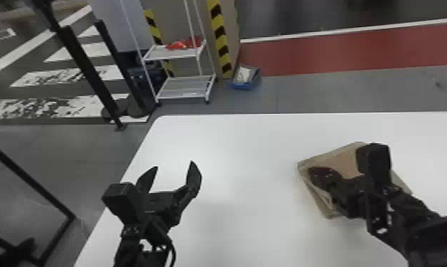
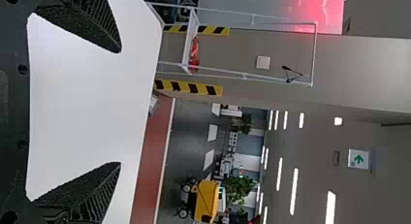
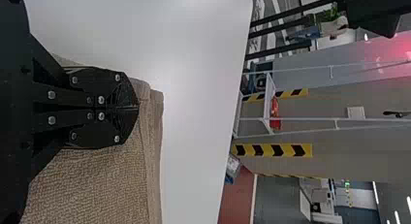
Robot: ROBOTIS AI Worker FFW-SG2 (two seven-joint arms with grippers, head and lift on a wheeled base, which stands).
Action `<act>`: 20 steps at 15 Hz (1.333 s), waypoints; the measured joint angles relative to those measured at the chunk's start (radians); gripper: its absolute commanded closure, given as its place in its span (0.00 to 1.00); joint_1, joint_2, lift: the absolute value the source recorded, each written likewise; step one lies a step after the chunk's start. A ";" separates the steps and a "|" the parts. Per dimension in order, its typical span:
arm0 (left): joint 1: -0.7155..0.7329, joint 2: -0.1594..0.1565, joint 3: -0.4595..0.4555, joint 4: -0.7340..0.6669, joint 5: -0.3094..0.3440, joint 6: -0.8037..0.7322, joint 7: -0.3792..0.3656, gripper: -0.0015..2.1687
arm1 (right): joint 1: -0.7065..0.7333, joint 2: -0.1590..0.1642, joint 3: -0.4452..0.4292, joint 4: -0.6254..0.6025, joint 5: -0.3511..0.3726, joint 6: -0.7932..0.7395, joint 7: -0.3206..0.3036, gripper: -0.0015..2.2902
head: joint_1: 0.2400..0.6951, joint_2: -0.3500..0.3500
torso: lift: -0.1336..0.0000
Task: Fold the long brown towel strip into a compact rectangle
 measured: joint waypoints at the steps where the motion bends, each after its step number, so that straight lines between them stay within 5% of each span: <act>1: 0.000 0.000 0.001 -0.001 0.000 0.000 0.000 0.02 | 0.011 -0.001 0.016 -0.019 0.001 0.011 0.013 0.81 | 1.00 0.98 | 0.13; 9: -0.003 0.000 0.004 0.002 0.000 0.000 -0.001 0.02 | 0.146 -0.040 0.014 -0.244 0.074 0.163 0.173 0.81 | 1.00 1.00 | 0.13; 15: -0.006 0.000 0.008 0.006 0.002 0.000 -0.002 0.02 | 0.266 -0.064 -0.245 -0.469 0.031 0.342 0.249 0.81 | 1.00 0.90 | 0.13; 20: -0.014 0.000 0.004 0.009 0.004 0.003 -0.004 0.02 | 0.310 -0.072 -0.371 -0.478 0.036 0.406 0.274 0.81 | 1.00 0.77 | 0.13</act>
